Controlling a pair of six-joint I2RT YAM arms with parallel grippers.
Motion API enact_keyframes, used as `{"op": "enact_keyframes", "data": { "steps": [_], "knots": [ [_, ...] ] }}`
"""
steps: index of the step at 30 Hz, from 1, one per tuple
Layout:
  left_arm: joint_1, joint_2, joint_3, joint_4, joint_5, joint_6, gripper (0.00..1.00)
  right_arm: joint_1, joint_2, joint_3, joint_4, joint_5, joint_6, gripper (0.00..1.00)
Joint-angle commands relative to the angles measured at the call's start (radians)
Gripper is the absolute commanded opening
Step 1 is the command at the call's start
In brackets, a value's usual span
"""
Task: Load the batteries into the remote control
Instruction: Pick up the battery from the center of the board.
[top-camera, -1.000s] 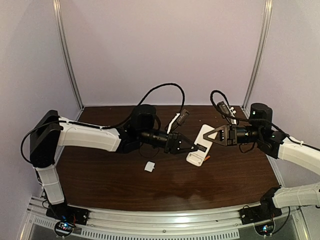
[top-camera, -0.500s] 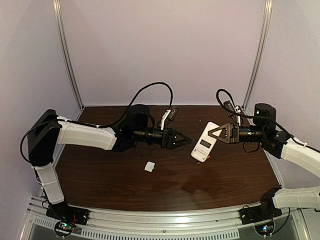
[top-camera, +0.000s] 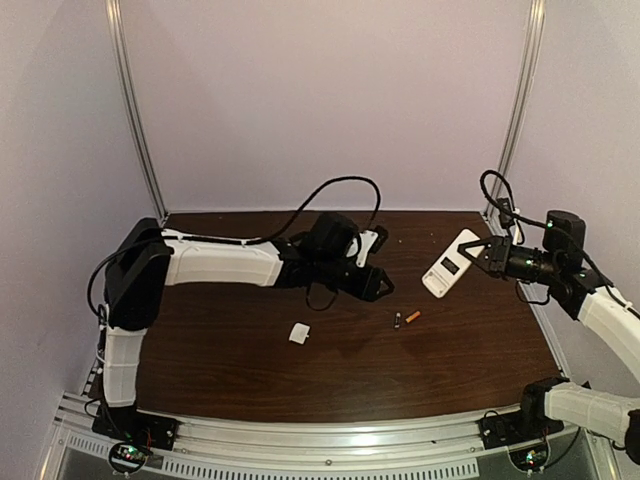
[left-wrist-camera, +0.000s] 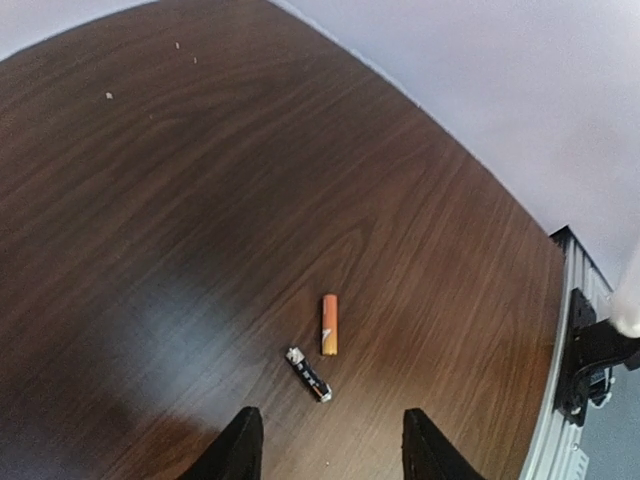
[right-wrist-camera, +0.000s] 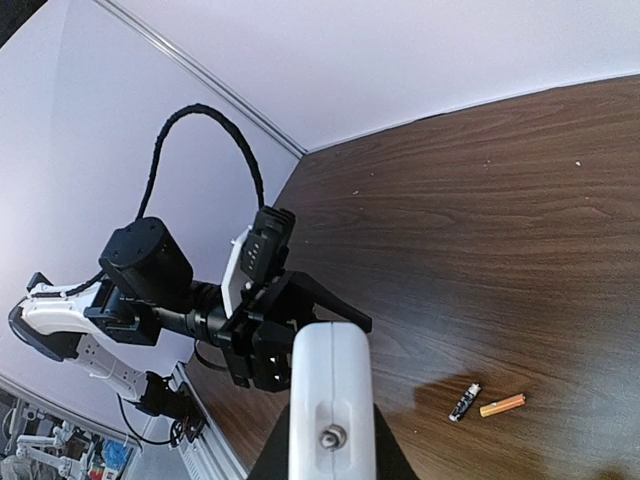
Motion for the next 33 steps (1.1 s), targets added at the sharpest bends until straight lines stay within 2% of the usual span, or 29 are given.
{"op": "enact_keyframes", "data": {
  "steps": [1,9,23,33],
  "knots": [
    [-0.034,0.092,0.093,-0.122,-0.059,0.036,0.48,-0.032,-0.025,-0.016,-0.057,0.031,-0.011,0.00],
    [-0.059,0.210,0.219,-0.173,-0.071,0.049,0.45,-0.049,-0.029,-0.011,-0.153,0.096,-0.041,0.00],
    [-0.094,0.368,0.417,-0.343,-0.196,0.103,0.46,-0.060,-0.020,-0.025,-0.139,0.083,-0.036,0.00],
    [-0.109,0.415,0.467,-0.386,-0.227,0.115,0.46,-0.065,-0.010,-0.035,-0.127,0.070,-0.034,0.00]
  ]
}}
